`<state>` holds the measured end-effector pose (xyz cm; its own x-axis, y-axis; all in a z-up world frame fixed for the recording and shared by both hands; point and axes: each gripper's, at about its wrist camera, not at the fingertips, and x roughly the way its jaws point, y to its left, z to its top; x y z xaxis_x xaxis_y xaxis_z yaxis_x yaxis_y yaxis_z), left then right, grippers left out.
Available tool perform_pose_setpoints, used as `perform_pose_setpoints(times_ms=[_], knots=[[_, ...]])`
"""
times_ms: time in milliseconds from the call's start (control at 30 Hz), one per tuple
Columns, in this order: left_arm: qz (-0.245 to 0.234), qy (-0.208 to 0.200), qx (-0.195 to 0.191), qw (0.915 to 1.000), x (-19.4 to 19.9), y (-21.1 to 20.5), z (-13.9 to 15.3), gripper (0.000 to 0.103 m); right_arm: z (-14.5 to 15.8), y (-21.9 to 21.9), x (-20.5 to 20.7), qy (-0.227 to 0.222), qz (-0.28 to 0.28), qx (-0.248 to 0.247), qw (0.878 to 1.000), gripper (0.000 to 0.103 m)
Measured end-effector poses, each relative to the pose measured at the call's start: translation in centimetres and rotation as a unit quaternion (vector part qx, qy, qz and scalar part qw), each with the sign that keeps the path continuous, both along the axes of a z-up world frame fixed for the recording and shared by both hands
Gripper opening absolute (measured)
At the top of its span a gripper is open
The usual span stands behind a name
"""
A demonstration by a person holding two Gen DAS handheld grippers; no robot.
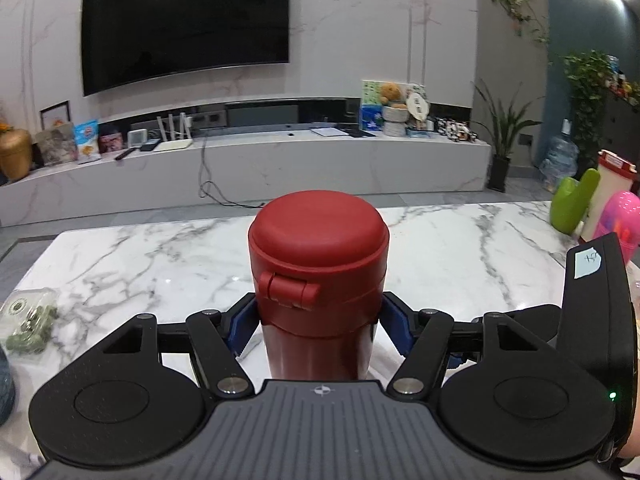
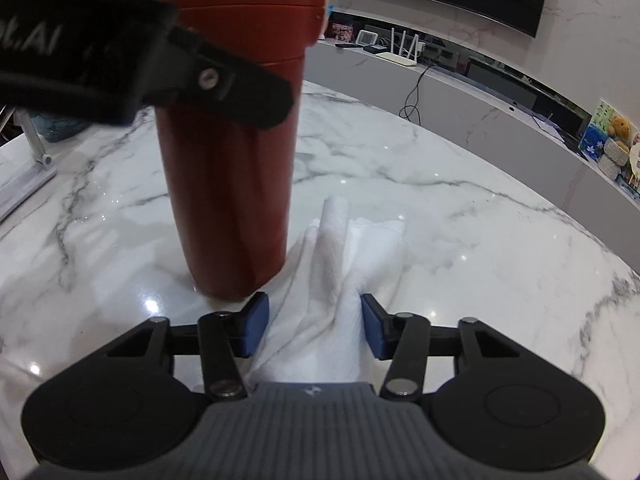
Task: Clean container
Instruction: 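Tilt the red bottle in the left gripper toward the towel held by the right gripper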
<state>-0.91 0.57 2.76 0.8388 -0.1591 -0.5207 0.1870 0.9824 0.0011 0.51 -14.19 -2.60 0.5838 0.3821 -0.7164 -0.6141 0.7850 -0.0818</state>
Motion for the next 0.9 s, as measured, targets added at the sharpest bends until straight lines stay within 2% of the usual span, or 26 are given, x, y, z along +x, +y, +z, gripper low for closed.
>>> perform_pose_setpoints(times_ms=[133, 300, 433, 533, 700, 800, 833, 900], knots=[[0.004, -0.005, 0.01, 0.9999, -0.1, -0.2, -0.1, 0.064, 0.1, -0.3, 0.3, 0.0, -0.009, -0.005, 1.0, 0.031], [-0.007, -0.004, 0.01, 0.9999, 0.2, 0.1, -0.2, 0.063, 0.3, -1.4, 1.2, 0.021, -0.03, 0.026, 0.999, 0.025], [-0.026, -0.001, 0.006, 0.9996, 0.4, 0.9, 0.0, 0.063, 1.2, -3.8, 2.3, 0.058, -0.069, 0.112, 0.99, 0.023], [-0.046, 0.0, 0.007, 0.9989, 0.5, 1.2, 0.0, 0.063, 2.4, -6.5, 3.3, 0.081, -0.1, 0.214, 0.968, 0.023], [-0.078, 0.007, 0.001, 0.9969, 0.9, 2.0, 0.1, 0.063, 3.8, -9.7, 3.9, 0.102, -0.112, 0.365, 0.918, 0.023], [-0.096, 0.008, 0.002, 0.9953, 1.2, 2.0, 0.0, 0.063, 3.9, -10.2, 4.1, 0.125, -0.095, 0.419, 0.894, 0.023], [-0.101, 0.008, 0.002, 0.9948, 1.3, 2.0, 0.0, 0.063, 3.9, -10.1, 4.0, 0.132, -0.089, 0.429, 0.889, 0.023], [-0.106, 0.009, -0.001, 0.9943, 1.3, 2.2, 0.0, 0.063, 3.8, -9.5, 4.0, 0.142, -0.079, 0.429, 0.888, 0.023]])
